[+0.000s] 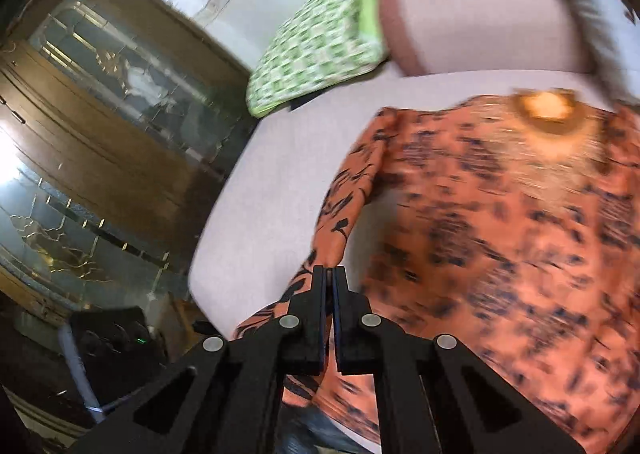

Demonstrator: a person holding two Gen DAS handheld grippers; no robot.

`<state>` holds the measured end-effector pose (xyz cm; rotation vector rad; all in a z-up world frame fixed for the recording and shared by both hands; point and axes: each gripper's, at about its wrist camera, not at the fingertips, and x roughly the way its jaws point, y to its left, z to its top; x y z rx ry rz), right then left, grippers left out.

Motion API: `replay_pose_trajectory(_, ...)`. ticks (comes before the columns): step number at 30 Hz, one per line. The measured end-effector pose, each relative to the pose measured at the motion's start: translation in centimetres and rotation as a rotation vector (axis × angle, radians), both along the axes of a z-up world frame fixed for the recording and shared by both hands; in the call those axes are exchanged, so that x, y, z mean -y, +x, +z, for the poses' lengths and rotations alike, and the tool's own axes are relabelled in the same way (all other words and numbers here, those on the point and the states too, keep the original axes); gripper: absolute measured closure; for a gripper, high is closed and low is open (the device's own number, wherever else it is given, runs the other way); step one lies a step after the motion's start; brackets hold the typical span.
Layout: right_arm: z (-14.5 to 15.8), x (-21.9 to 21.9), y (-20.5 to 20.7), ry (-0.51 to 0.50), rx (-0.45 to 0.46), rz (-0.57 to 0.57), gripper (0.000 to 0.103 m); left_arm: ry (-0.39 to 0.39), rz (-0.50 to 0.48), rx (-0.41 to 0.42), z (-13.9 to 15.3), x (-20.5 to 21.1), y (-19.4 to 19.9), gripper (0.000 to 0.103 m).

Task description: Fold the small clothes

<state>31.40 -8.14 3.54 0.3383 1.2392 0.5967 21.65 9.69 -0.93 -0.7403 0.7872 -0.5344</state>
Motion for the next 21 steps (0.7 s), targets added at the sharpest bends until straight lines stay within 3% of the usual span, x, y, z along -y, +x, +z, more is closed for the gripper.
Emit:
replay_pose_trajectory(4, -4.6, 7.6, -2.2, -0.080, -0.054, -0.085, 0.100, 0.077, -0.190, -0.086, -5.7, 7.0, 1.9, 0.092)
replay_pose_trajectory(6, -9.2, 10.6, -2.8, -0.139, -0.110, -0.121, 0.100, 0.185, -0.305, -0.190, -9.0, 9.9, 3.0, 0.091)
replay_pose_trajectory(8, -13.2, 13.2, -2.7, -0.190, -0.186, -0.161, 0.100, 0.193, -0.395, -0.251, -10.3, 10.7, 3.6, 0.091)
replay_pose_trajectory(9, -14.8, 14.4, -2.6, -0.206, -0.213, -0.191, 0.100, 0.183, -0.401, -0.218, -9.8, 10.2, 3.6, 0.091)
replay_pose_trajectory(11, -15.5, 15.7, -2.7, -0.164, -0.225, -0.233, 0.103, 0.174, -0.366, -0.151, -8.1, 8.8, 4.1, 0.078)
replay_pose_trajectory(12, -14.7, 15.9, -2.9, -0.137, -0.193, -0.236, 0.103, 0.132, -0.330, -0.113, -7.0, 7.4, 4.6, 0.061)
replay_pose_trajectory(14, -12.7, 15.9, -3.1, -0.121, -0.138, -0.240, 0.103, 0.083, -0.237, -0.071, -5.3, 4.7, 5.8, 0.045)
replay_pose_trajectory(16, -11.5, 15.7, -3.4, -0.118, -0.097, -0.230, 0.102, 0.090, -0.120, -0.056, -3.9, 1.6, 7.3, 0.044)
replay_pose_trajectory(18, -11.4, 15.8, -4.2, -0.146, -0.068, -0.209, 0.091, 0.130, -0.033, -0.098, -3.9, -1.0, 8.3, 0.044)
replay_pose_trajectory(21, -12.3, 15.5, -5.9, -0.151, -0.090, -0.194, 0.039, 0.178, 0.080, -0.171, -4.1, -3.6, 9.0, 0.045)
